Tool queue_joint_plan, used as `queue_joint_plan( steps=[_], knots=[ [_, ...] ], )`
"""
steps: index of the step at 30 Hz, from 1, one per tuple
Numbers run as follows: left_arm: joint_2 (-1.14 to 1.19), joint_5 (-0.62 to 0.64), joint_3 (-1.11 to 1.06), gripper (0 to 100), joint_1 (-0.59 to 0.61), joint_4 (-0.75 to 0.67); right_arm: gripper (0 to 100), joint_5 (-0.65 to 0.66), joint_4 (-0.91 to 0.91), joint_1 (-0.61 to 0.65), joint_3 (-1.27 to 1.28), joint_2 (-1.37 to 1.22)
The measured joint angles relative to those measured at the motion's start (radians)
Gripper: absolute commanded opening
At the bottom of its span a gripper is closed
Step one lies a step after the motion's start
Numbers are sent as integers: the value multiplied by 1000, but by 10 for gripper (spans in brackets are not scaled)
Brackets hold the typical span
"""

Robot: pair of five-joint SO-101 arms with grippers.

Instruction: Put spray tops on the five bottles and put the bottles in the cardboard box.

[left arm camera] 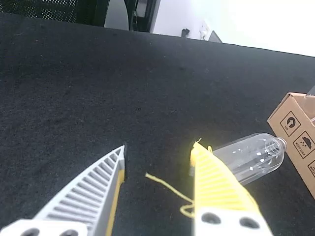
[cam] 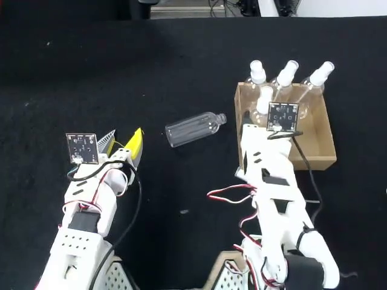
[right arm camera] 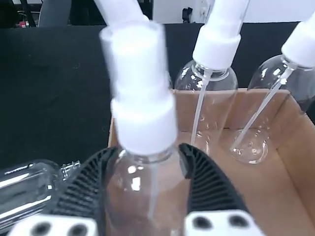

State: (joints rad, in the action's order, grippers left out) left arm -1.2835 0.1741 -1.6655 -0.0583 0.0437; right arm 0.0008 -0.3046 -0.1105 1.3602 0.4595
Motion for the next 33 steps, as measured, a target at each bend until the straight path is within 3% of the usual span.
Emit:
queue_joint_plan(
  steps=[20, 25, 33],
  knots=[
    [0, 0, 0, 202, 0, 0, 234, -2, -5, 8, 41, -2],
    [0, 0, 0, 202, 0, 0, 316, -2, -5, 8, 41, -2],
    [0, 0, 0, 202, 0, 0, 319, -2, -5, 44, 41, -2]
  ],
)
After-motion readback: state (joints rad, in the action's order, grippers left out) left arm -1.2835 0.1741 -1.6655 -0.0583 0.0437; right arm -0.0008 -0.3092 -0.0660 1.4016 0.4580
